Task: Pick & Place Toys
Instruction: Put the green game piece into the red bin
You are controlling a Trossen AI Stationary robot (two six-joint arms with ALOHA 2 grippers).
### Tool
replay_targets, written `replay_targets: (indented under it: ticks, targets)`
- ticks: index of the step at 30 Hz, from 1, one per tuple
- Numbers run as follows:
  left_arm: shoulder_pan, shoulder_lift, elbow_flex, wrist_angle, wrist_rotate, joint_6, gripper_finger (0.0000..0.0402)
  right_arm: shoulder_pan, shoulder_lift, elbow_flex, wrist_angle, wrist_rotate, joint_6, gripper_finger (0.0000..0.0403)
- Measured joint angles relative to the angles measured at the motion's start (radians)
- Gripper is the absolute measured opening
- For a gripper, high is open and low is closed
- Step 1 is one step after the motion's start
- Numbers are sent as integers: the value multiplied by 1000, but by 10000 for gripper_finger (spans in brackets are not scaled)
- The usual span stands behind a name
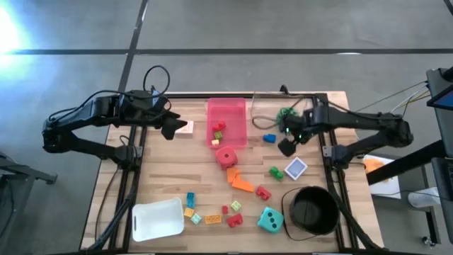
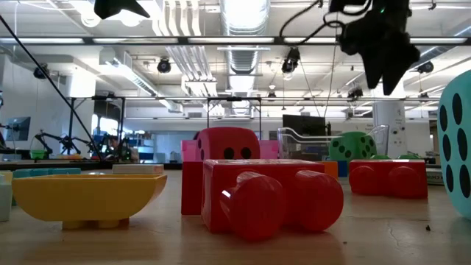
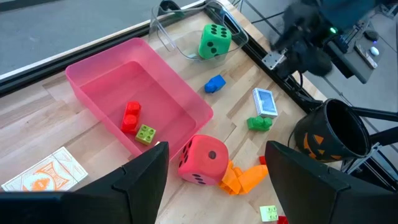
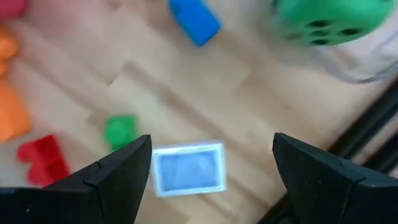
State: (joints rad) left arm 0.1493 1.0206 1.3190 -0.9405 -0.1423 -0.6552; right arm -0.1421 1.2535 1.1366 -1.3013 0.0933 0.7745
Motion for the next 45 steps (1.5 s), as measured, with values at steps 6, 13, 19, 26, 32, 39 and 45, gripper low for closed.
replay_targets:
  ticks: [6,13,19,26,32,39,45]
  targets:
    - [0,0,0,0,0,0,271,140,19,-1,16,63,88,327]
    - [0,0,0,0,0,0,271,237,53,-25,206,56,86,327]
    - [0,0,0,0,0,0,271,292,107,-33,230,96,8,327]
    - [0,0,0,-1,0,0,271,309,148,-62,218,63,106,327]
    - [0,0,0,-1,0,0,271,300,193,-52,242,34,149,327]
    - [0,0,0,-1,0,0,272,307,232,-37,344,-108,147,327]
    - [0,0,0,-1,0,0,271,313,257,-40,402,-132,120,327]
